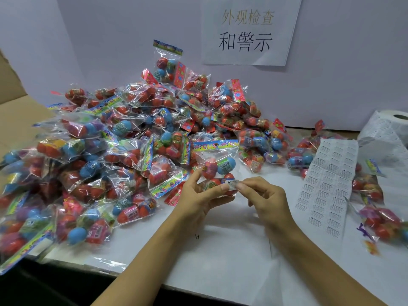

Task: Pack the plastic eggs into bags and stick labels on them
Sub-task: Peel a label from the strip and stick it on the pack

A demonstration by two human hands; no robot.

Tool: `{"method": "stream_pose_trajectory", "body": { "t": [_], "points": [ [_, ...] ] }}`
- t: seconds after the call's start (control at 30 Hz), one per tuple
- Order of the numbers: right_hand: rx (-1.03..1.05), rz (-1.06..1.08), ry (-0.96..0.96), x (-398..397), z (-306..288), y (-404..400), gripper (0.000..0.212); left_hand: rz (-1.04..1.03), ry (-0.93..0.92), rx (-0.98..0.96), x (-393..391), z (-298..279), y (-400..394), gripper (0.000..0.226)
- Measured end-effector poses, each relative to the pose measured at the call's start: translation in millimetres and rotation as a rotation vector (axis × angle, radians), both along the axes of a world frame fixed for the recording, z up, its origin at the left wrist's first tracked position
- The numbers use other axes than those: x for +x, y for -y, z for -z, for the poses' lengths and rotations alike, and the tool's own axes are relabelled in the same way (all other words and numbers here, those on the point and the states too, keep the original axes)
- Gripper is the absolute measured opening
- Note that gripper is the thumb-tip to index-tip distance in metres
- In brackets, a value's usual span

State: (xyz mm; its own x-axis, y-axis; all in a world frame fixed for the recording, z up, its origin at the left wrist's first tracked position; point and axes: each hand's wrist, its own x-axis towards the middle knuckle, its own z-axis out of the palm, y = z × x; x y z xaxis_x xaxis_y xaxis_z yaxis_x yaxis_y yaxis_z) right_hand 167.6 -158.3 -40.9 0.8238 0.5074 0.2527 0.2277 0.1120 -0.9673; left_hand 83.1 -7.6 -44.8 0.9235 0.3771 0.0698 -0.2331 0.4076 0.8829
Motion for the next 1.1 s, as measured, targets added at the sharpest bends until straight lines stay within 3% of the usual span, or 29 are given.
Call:
{"method": "stream_pose_trajectory", "body": {
  "t": [0.1,0.2,0.4,0.5,0.73,1.1],
  "points": [
    [0.014,0.006,-0.031,-0.4,-0.2,0.2,0.028,-0.001,0.000,0.002,0.7,0.2,0.5,0.053],
    [-0.014,-0.005,-0.009,-2.9,-1.9,1.0,0.014,0.003,0.003,-0.006,0.3,0.2,0.0,0.054],
    [-0.004,0.008,-0.021,-0.8,-0.4,0.1,0.031,-0.002,-0.004,0.011,0.0,0.5,-0.6,0.058],
    [0.011,0.022,-0.051,-0.6,-0.9,0.9,0.017,0.012,0.000,0.030,-0.2,1.2,-0.1,0.059],
    [-0.012,0.069,-0.013,1.0,1.8,-1.2,0.028,0.048,-0.008,0.040,-0.4,1.2,0.6,0.059],
    [-0.020,0.054,0.019,2.1,4.5,-1.7,0.018,0.051,0.011,0.021,0.4,2.8,1.4,0.050]
  ]
}}
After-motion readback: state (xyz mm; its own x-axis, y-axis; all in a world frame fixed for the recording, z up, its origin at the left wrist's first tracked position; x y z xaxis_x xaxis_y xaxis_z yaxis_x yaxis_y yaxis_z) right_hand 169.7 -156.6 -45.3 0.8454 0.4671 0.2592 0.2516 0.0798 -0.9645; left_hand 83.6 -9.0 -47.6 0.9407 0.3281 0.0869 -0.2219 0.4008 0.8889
